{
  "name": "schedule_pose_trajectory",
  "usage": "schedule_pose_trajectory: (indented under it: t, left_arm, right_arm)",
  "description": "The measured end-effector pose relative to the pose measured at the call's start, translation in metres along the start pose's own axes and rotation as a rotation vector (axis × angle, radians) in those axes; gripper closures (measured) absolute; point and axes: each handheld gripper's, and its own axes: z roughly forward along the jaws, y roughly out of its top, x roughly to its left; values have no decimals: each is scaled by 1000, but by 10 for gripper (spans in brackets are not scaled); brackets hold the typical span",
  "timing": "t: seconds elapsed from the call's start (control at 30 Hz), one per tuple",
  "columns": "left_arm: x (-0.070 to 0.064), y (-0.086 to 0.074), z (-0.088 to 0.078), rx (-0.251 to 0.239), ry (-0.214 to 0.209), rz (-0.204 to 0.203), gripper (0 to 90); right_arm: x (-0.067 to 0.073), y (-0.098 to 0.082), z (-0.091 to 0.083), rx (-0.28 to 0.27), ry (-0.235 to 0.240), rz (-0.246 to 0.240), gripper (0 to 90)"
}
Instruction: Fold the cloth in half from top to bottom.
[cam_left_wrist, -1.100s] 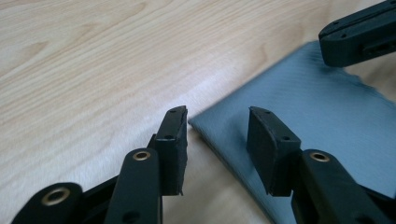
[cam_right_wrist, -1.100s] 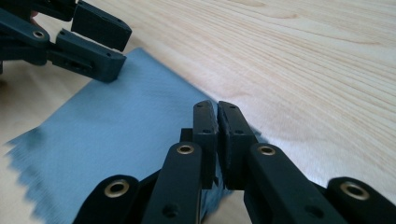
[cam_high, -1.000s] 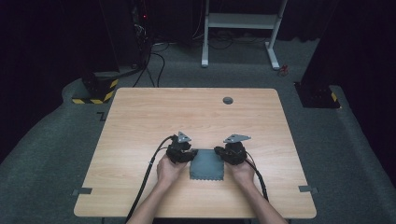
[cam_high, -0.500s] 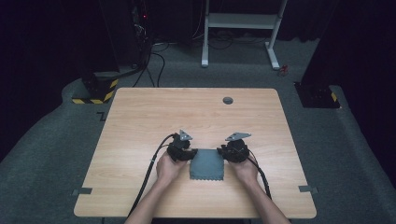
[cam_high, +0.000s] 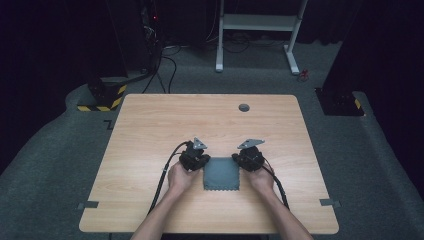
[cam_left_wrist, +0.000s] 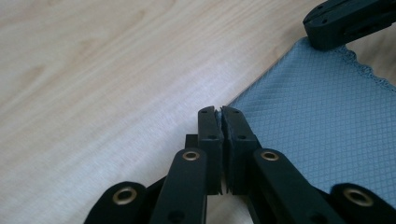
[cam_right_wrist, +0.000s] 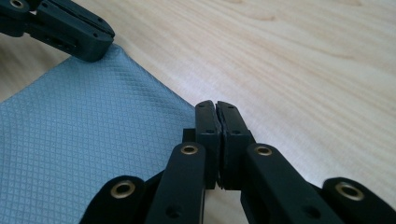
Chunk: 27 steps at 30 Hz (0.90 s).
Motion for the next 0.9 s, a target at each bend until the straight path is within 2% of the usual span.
schedule_pose_trajectory:
  t: [0.13,0.2,0.27,0.33,0.4,0.5,0.6,0.73,0.8,0.87,0.9]
  left_arm:
    - [8,11,1,-34,18,-9,871]
    - [13,15,3,-50,18,-29,870]
    - [18,16,10,-48,24,-51,867]
    - [19,15,14,-35,35,-55,850]
    - [21,12,17,-22,30,-82,755]
    - [19,6,9,-40,23,-113,551]
    - [15,-2,0,-36,25,-91,500]
    - [12,-11,-2,-2,66,-60,493]
    - [14,-14,-2,-12,53,-88,485]
    - [12,-15,-6,-22,58,-79,477]
    - [10,-16,-9,-30,48,-79,466]
  right_arm:
    - [-6,8,2,-16,-22,17,886]
    - [-11,13,4,-28,-29,40,885]
    - [-16,17,7,-38,-38,41,884]
    - [-17,19,15,-4,-53,37,877]
    - [-17,19,21,7,-63,29,833]
    - [-19,17,18,-13,-40,77,757]
    - [-15,13,8,-43,-22,81,745]
    - [-8,4,4,-25,-19,39,742]
    - [-7,-2,7,2,-35,15,740]
    - [-7,-6,5,-11,-40,25,727]
    - [-6,-7,4,-11,-43,27,713]
